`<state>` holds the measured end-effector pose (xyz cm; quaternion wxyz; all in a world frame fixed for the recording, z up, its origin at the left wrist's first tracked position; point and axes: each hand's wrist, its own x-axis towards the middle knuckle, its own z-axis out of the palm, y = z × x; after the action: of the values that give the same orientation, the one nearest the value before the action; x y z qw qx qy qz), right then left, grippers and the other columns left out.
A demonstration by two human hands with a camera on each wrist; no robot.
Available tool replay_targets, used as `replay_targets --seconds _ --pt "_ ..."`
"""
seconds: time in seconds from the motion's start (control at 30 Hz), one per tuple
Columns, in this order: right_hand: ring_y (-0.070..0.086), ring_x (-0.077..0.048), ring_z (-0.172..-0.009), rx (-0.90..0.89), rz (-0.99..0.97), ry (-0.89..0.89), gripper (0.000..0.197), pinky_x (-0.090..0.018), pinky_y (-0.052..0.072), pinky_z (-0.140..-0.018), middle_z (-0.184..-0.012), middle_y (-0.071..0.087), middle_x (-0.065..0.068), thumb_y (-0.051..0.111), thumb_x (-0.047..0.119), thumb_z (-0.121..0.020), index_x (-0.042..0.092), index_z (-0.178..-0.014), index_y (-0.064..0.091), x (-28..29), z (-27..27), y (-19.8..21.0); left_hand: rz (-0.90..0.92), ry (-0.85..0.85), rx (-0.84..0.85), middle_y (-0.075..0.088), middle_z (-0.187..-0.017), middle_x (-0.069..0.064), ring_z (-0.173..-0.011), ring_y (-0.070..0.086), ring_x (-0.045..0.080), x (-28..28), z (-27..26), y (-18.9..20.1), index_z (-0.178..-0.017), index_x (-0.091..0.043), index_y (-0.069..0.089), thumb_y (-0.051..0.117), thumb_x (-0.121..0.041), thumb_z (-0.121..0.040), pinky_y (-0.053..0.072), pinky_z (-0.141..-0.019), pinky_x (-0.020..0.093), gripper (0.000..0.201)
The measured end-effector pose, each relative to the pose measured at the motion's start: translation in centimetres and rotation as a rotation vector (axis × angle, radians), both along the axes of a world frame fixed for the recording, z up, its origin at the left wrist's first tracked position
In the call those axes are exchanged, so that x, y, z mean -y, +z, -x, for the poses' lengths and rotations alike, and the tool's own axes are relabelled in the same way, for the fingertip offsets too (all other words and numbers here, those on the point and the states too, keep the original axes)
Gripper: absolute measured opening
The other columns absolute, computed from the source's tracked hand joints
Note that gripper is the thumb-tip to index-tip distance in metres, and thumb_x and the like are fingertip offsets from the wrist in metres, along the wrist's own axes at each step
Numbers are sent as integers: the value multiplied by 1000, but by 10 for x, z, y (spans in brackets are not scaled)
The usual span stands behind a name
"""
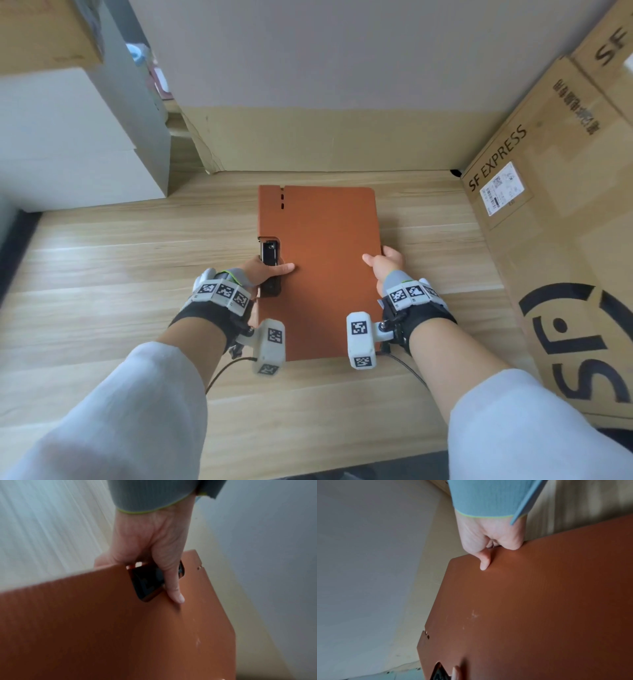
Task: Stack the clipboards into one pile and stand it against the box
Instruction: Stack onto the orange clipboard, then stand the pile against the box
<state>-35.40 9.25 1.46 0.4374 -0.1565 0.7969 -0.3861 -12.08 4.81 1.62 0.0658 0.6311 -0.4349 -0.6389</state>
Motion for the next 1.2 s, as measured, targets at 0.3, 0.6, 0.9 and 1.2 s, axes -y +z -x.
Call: replay_targets --seconds 0.3,0.6,0.9,1.2 --pt "54 -17 -102 121 451 63 49 -18 45 -82 -115 57 -7 50 -14 -85 -2 -132 44 23 -19 65 488 174 -81 52 -129 19 -116 52 30 27 -23 64 -137 -7 33 78 -13 -73 42 -105 52 79" --pt "57 -10 -94 121 520 264 49 -23 44 -87 -104 60 1 50 -19 -82 11 -119 45 22 -36 71 622 163 -29 48 -117 45 -113 49 56 33 -56 55 -121 25 34 83 -20 -64 45 -96 62 88" --pt "52 -26 -122 -225 278 426 45 -21 33 -92 -133 56 -12 50 11 -93 7 -136 36 17 -43 59 642 109 23 42 -70 -6 -70 44 15 35 -55 37 -96 -4 41 78 -6 -72 45 -88 50 44" --pt "56 -28 -118 -314 209 365 36 -27 38 -95 -127 59 -14 52 15 -92 4 -126 46 23 -24 58 542 107 -48 52 -119 24 -106 50 26 38 -31 57 -138 0 32 73 -7 -78 41 -105 48 73"
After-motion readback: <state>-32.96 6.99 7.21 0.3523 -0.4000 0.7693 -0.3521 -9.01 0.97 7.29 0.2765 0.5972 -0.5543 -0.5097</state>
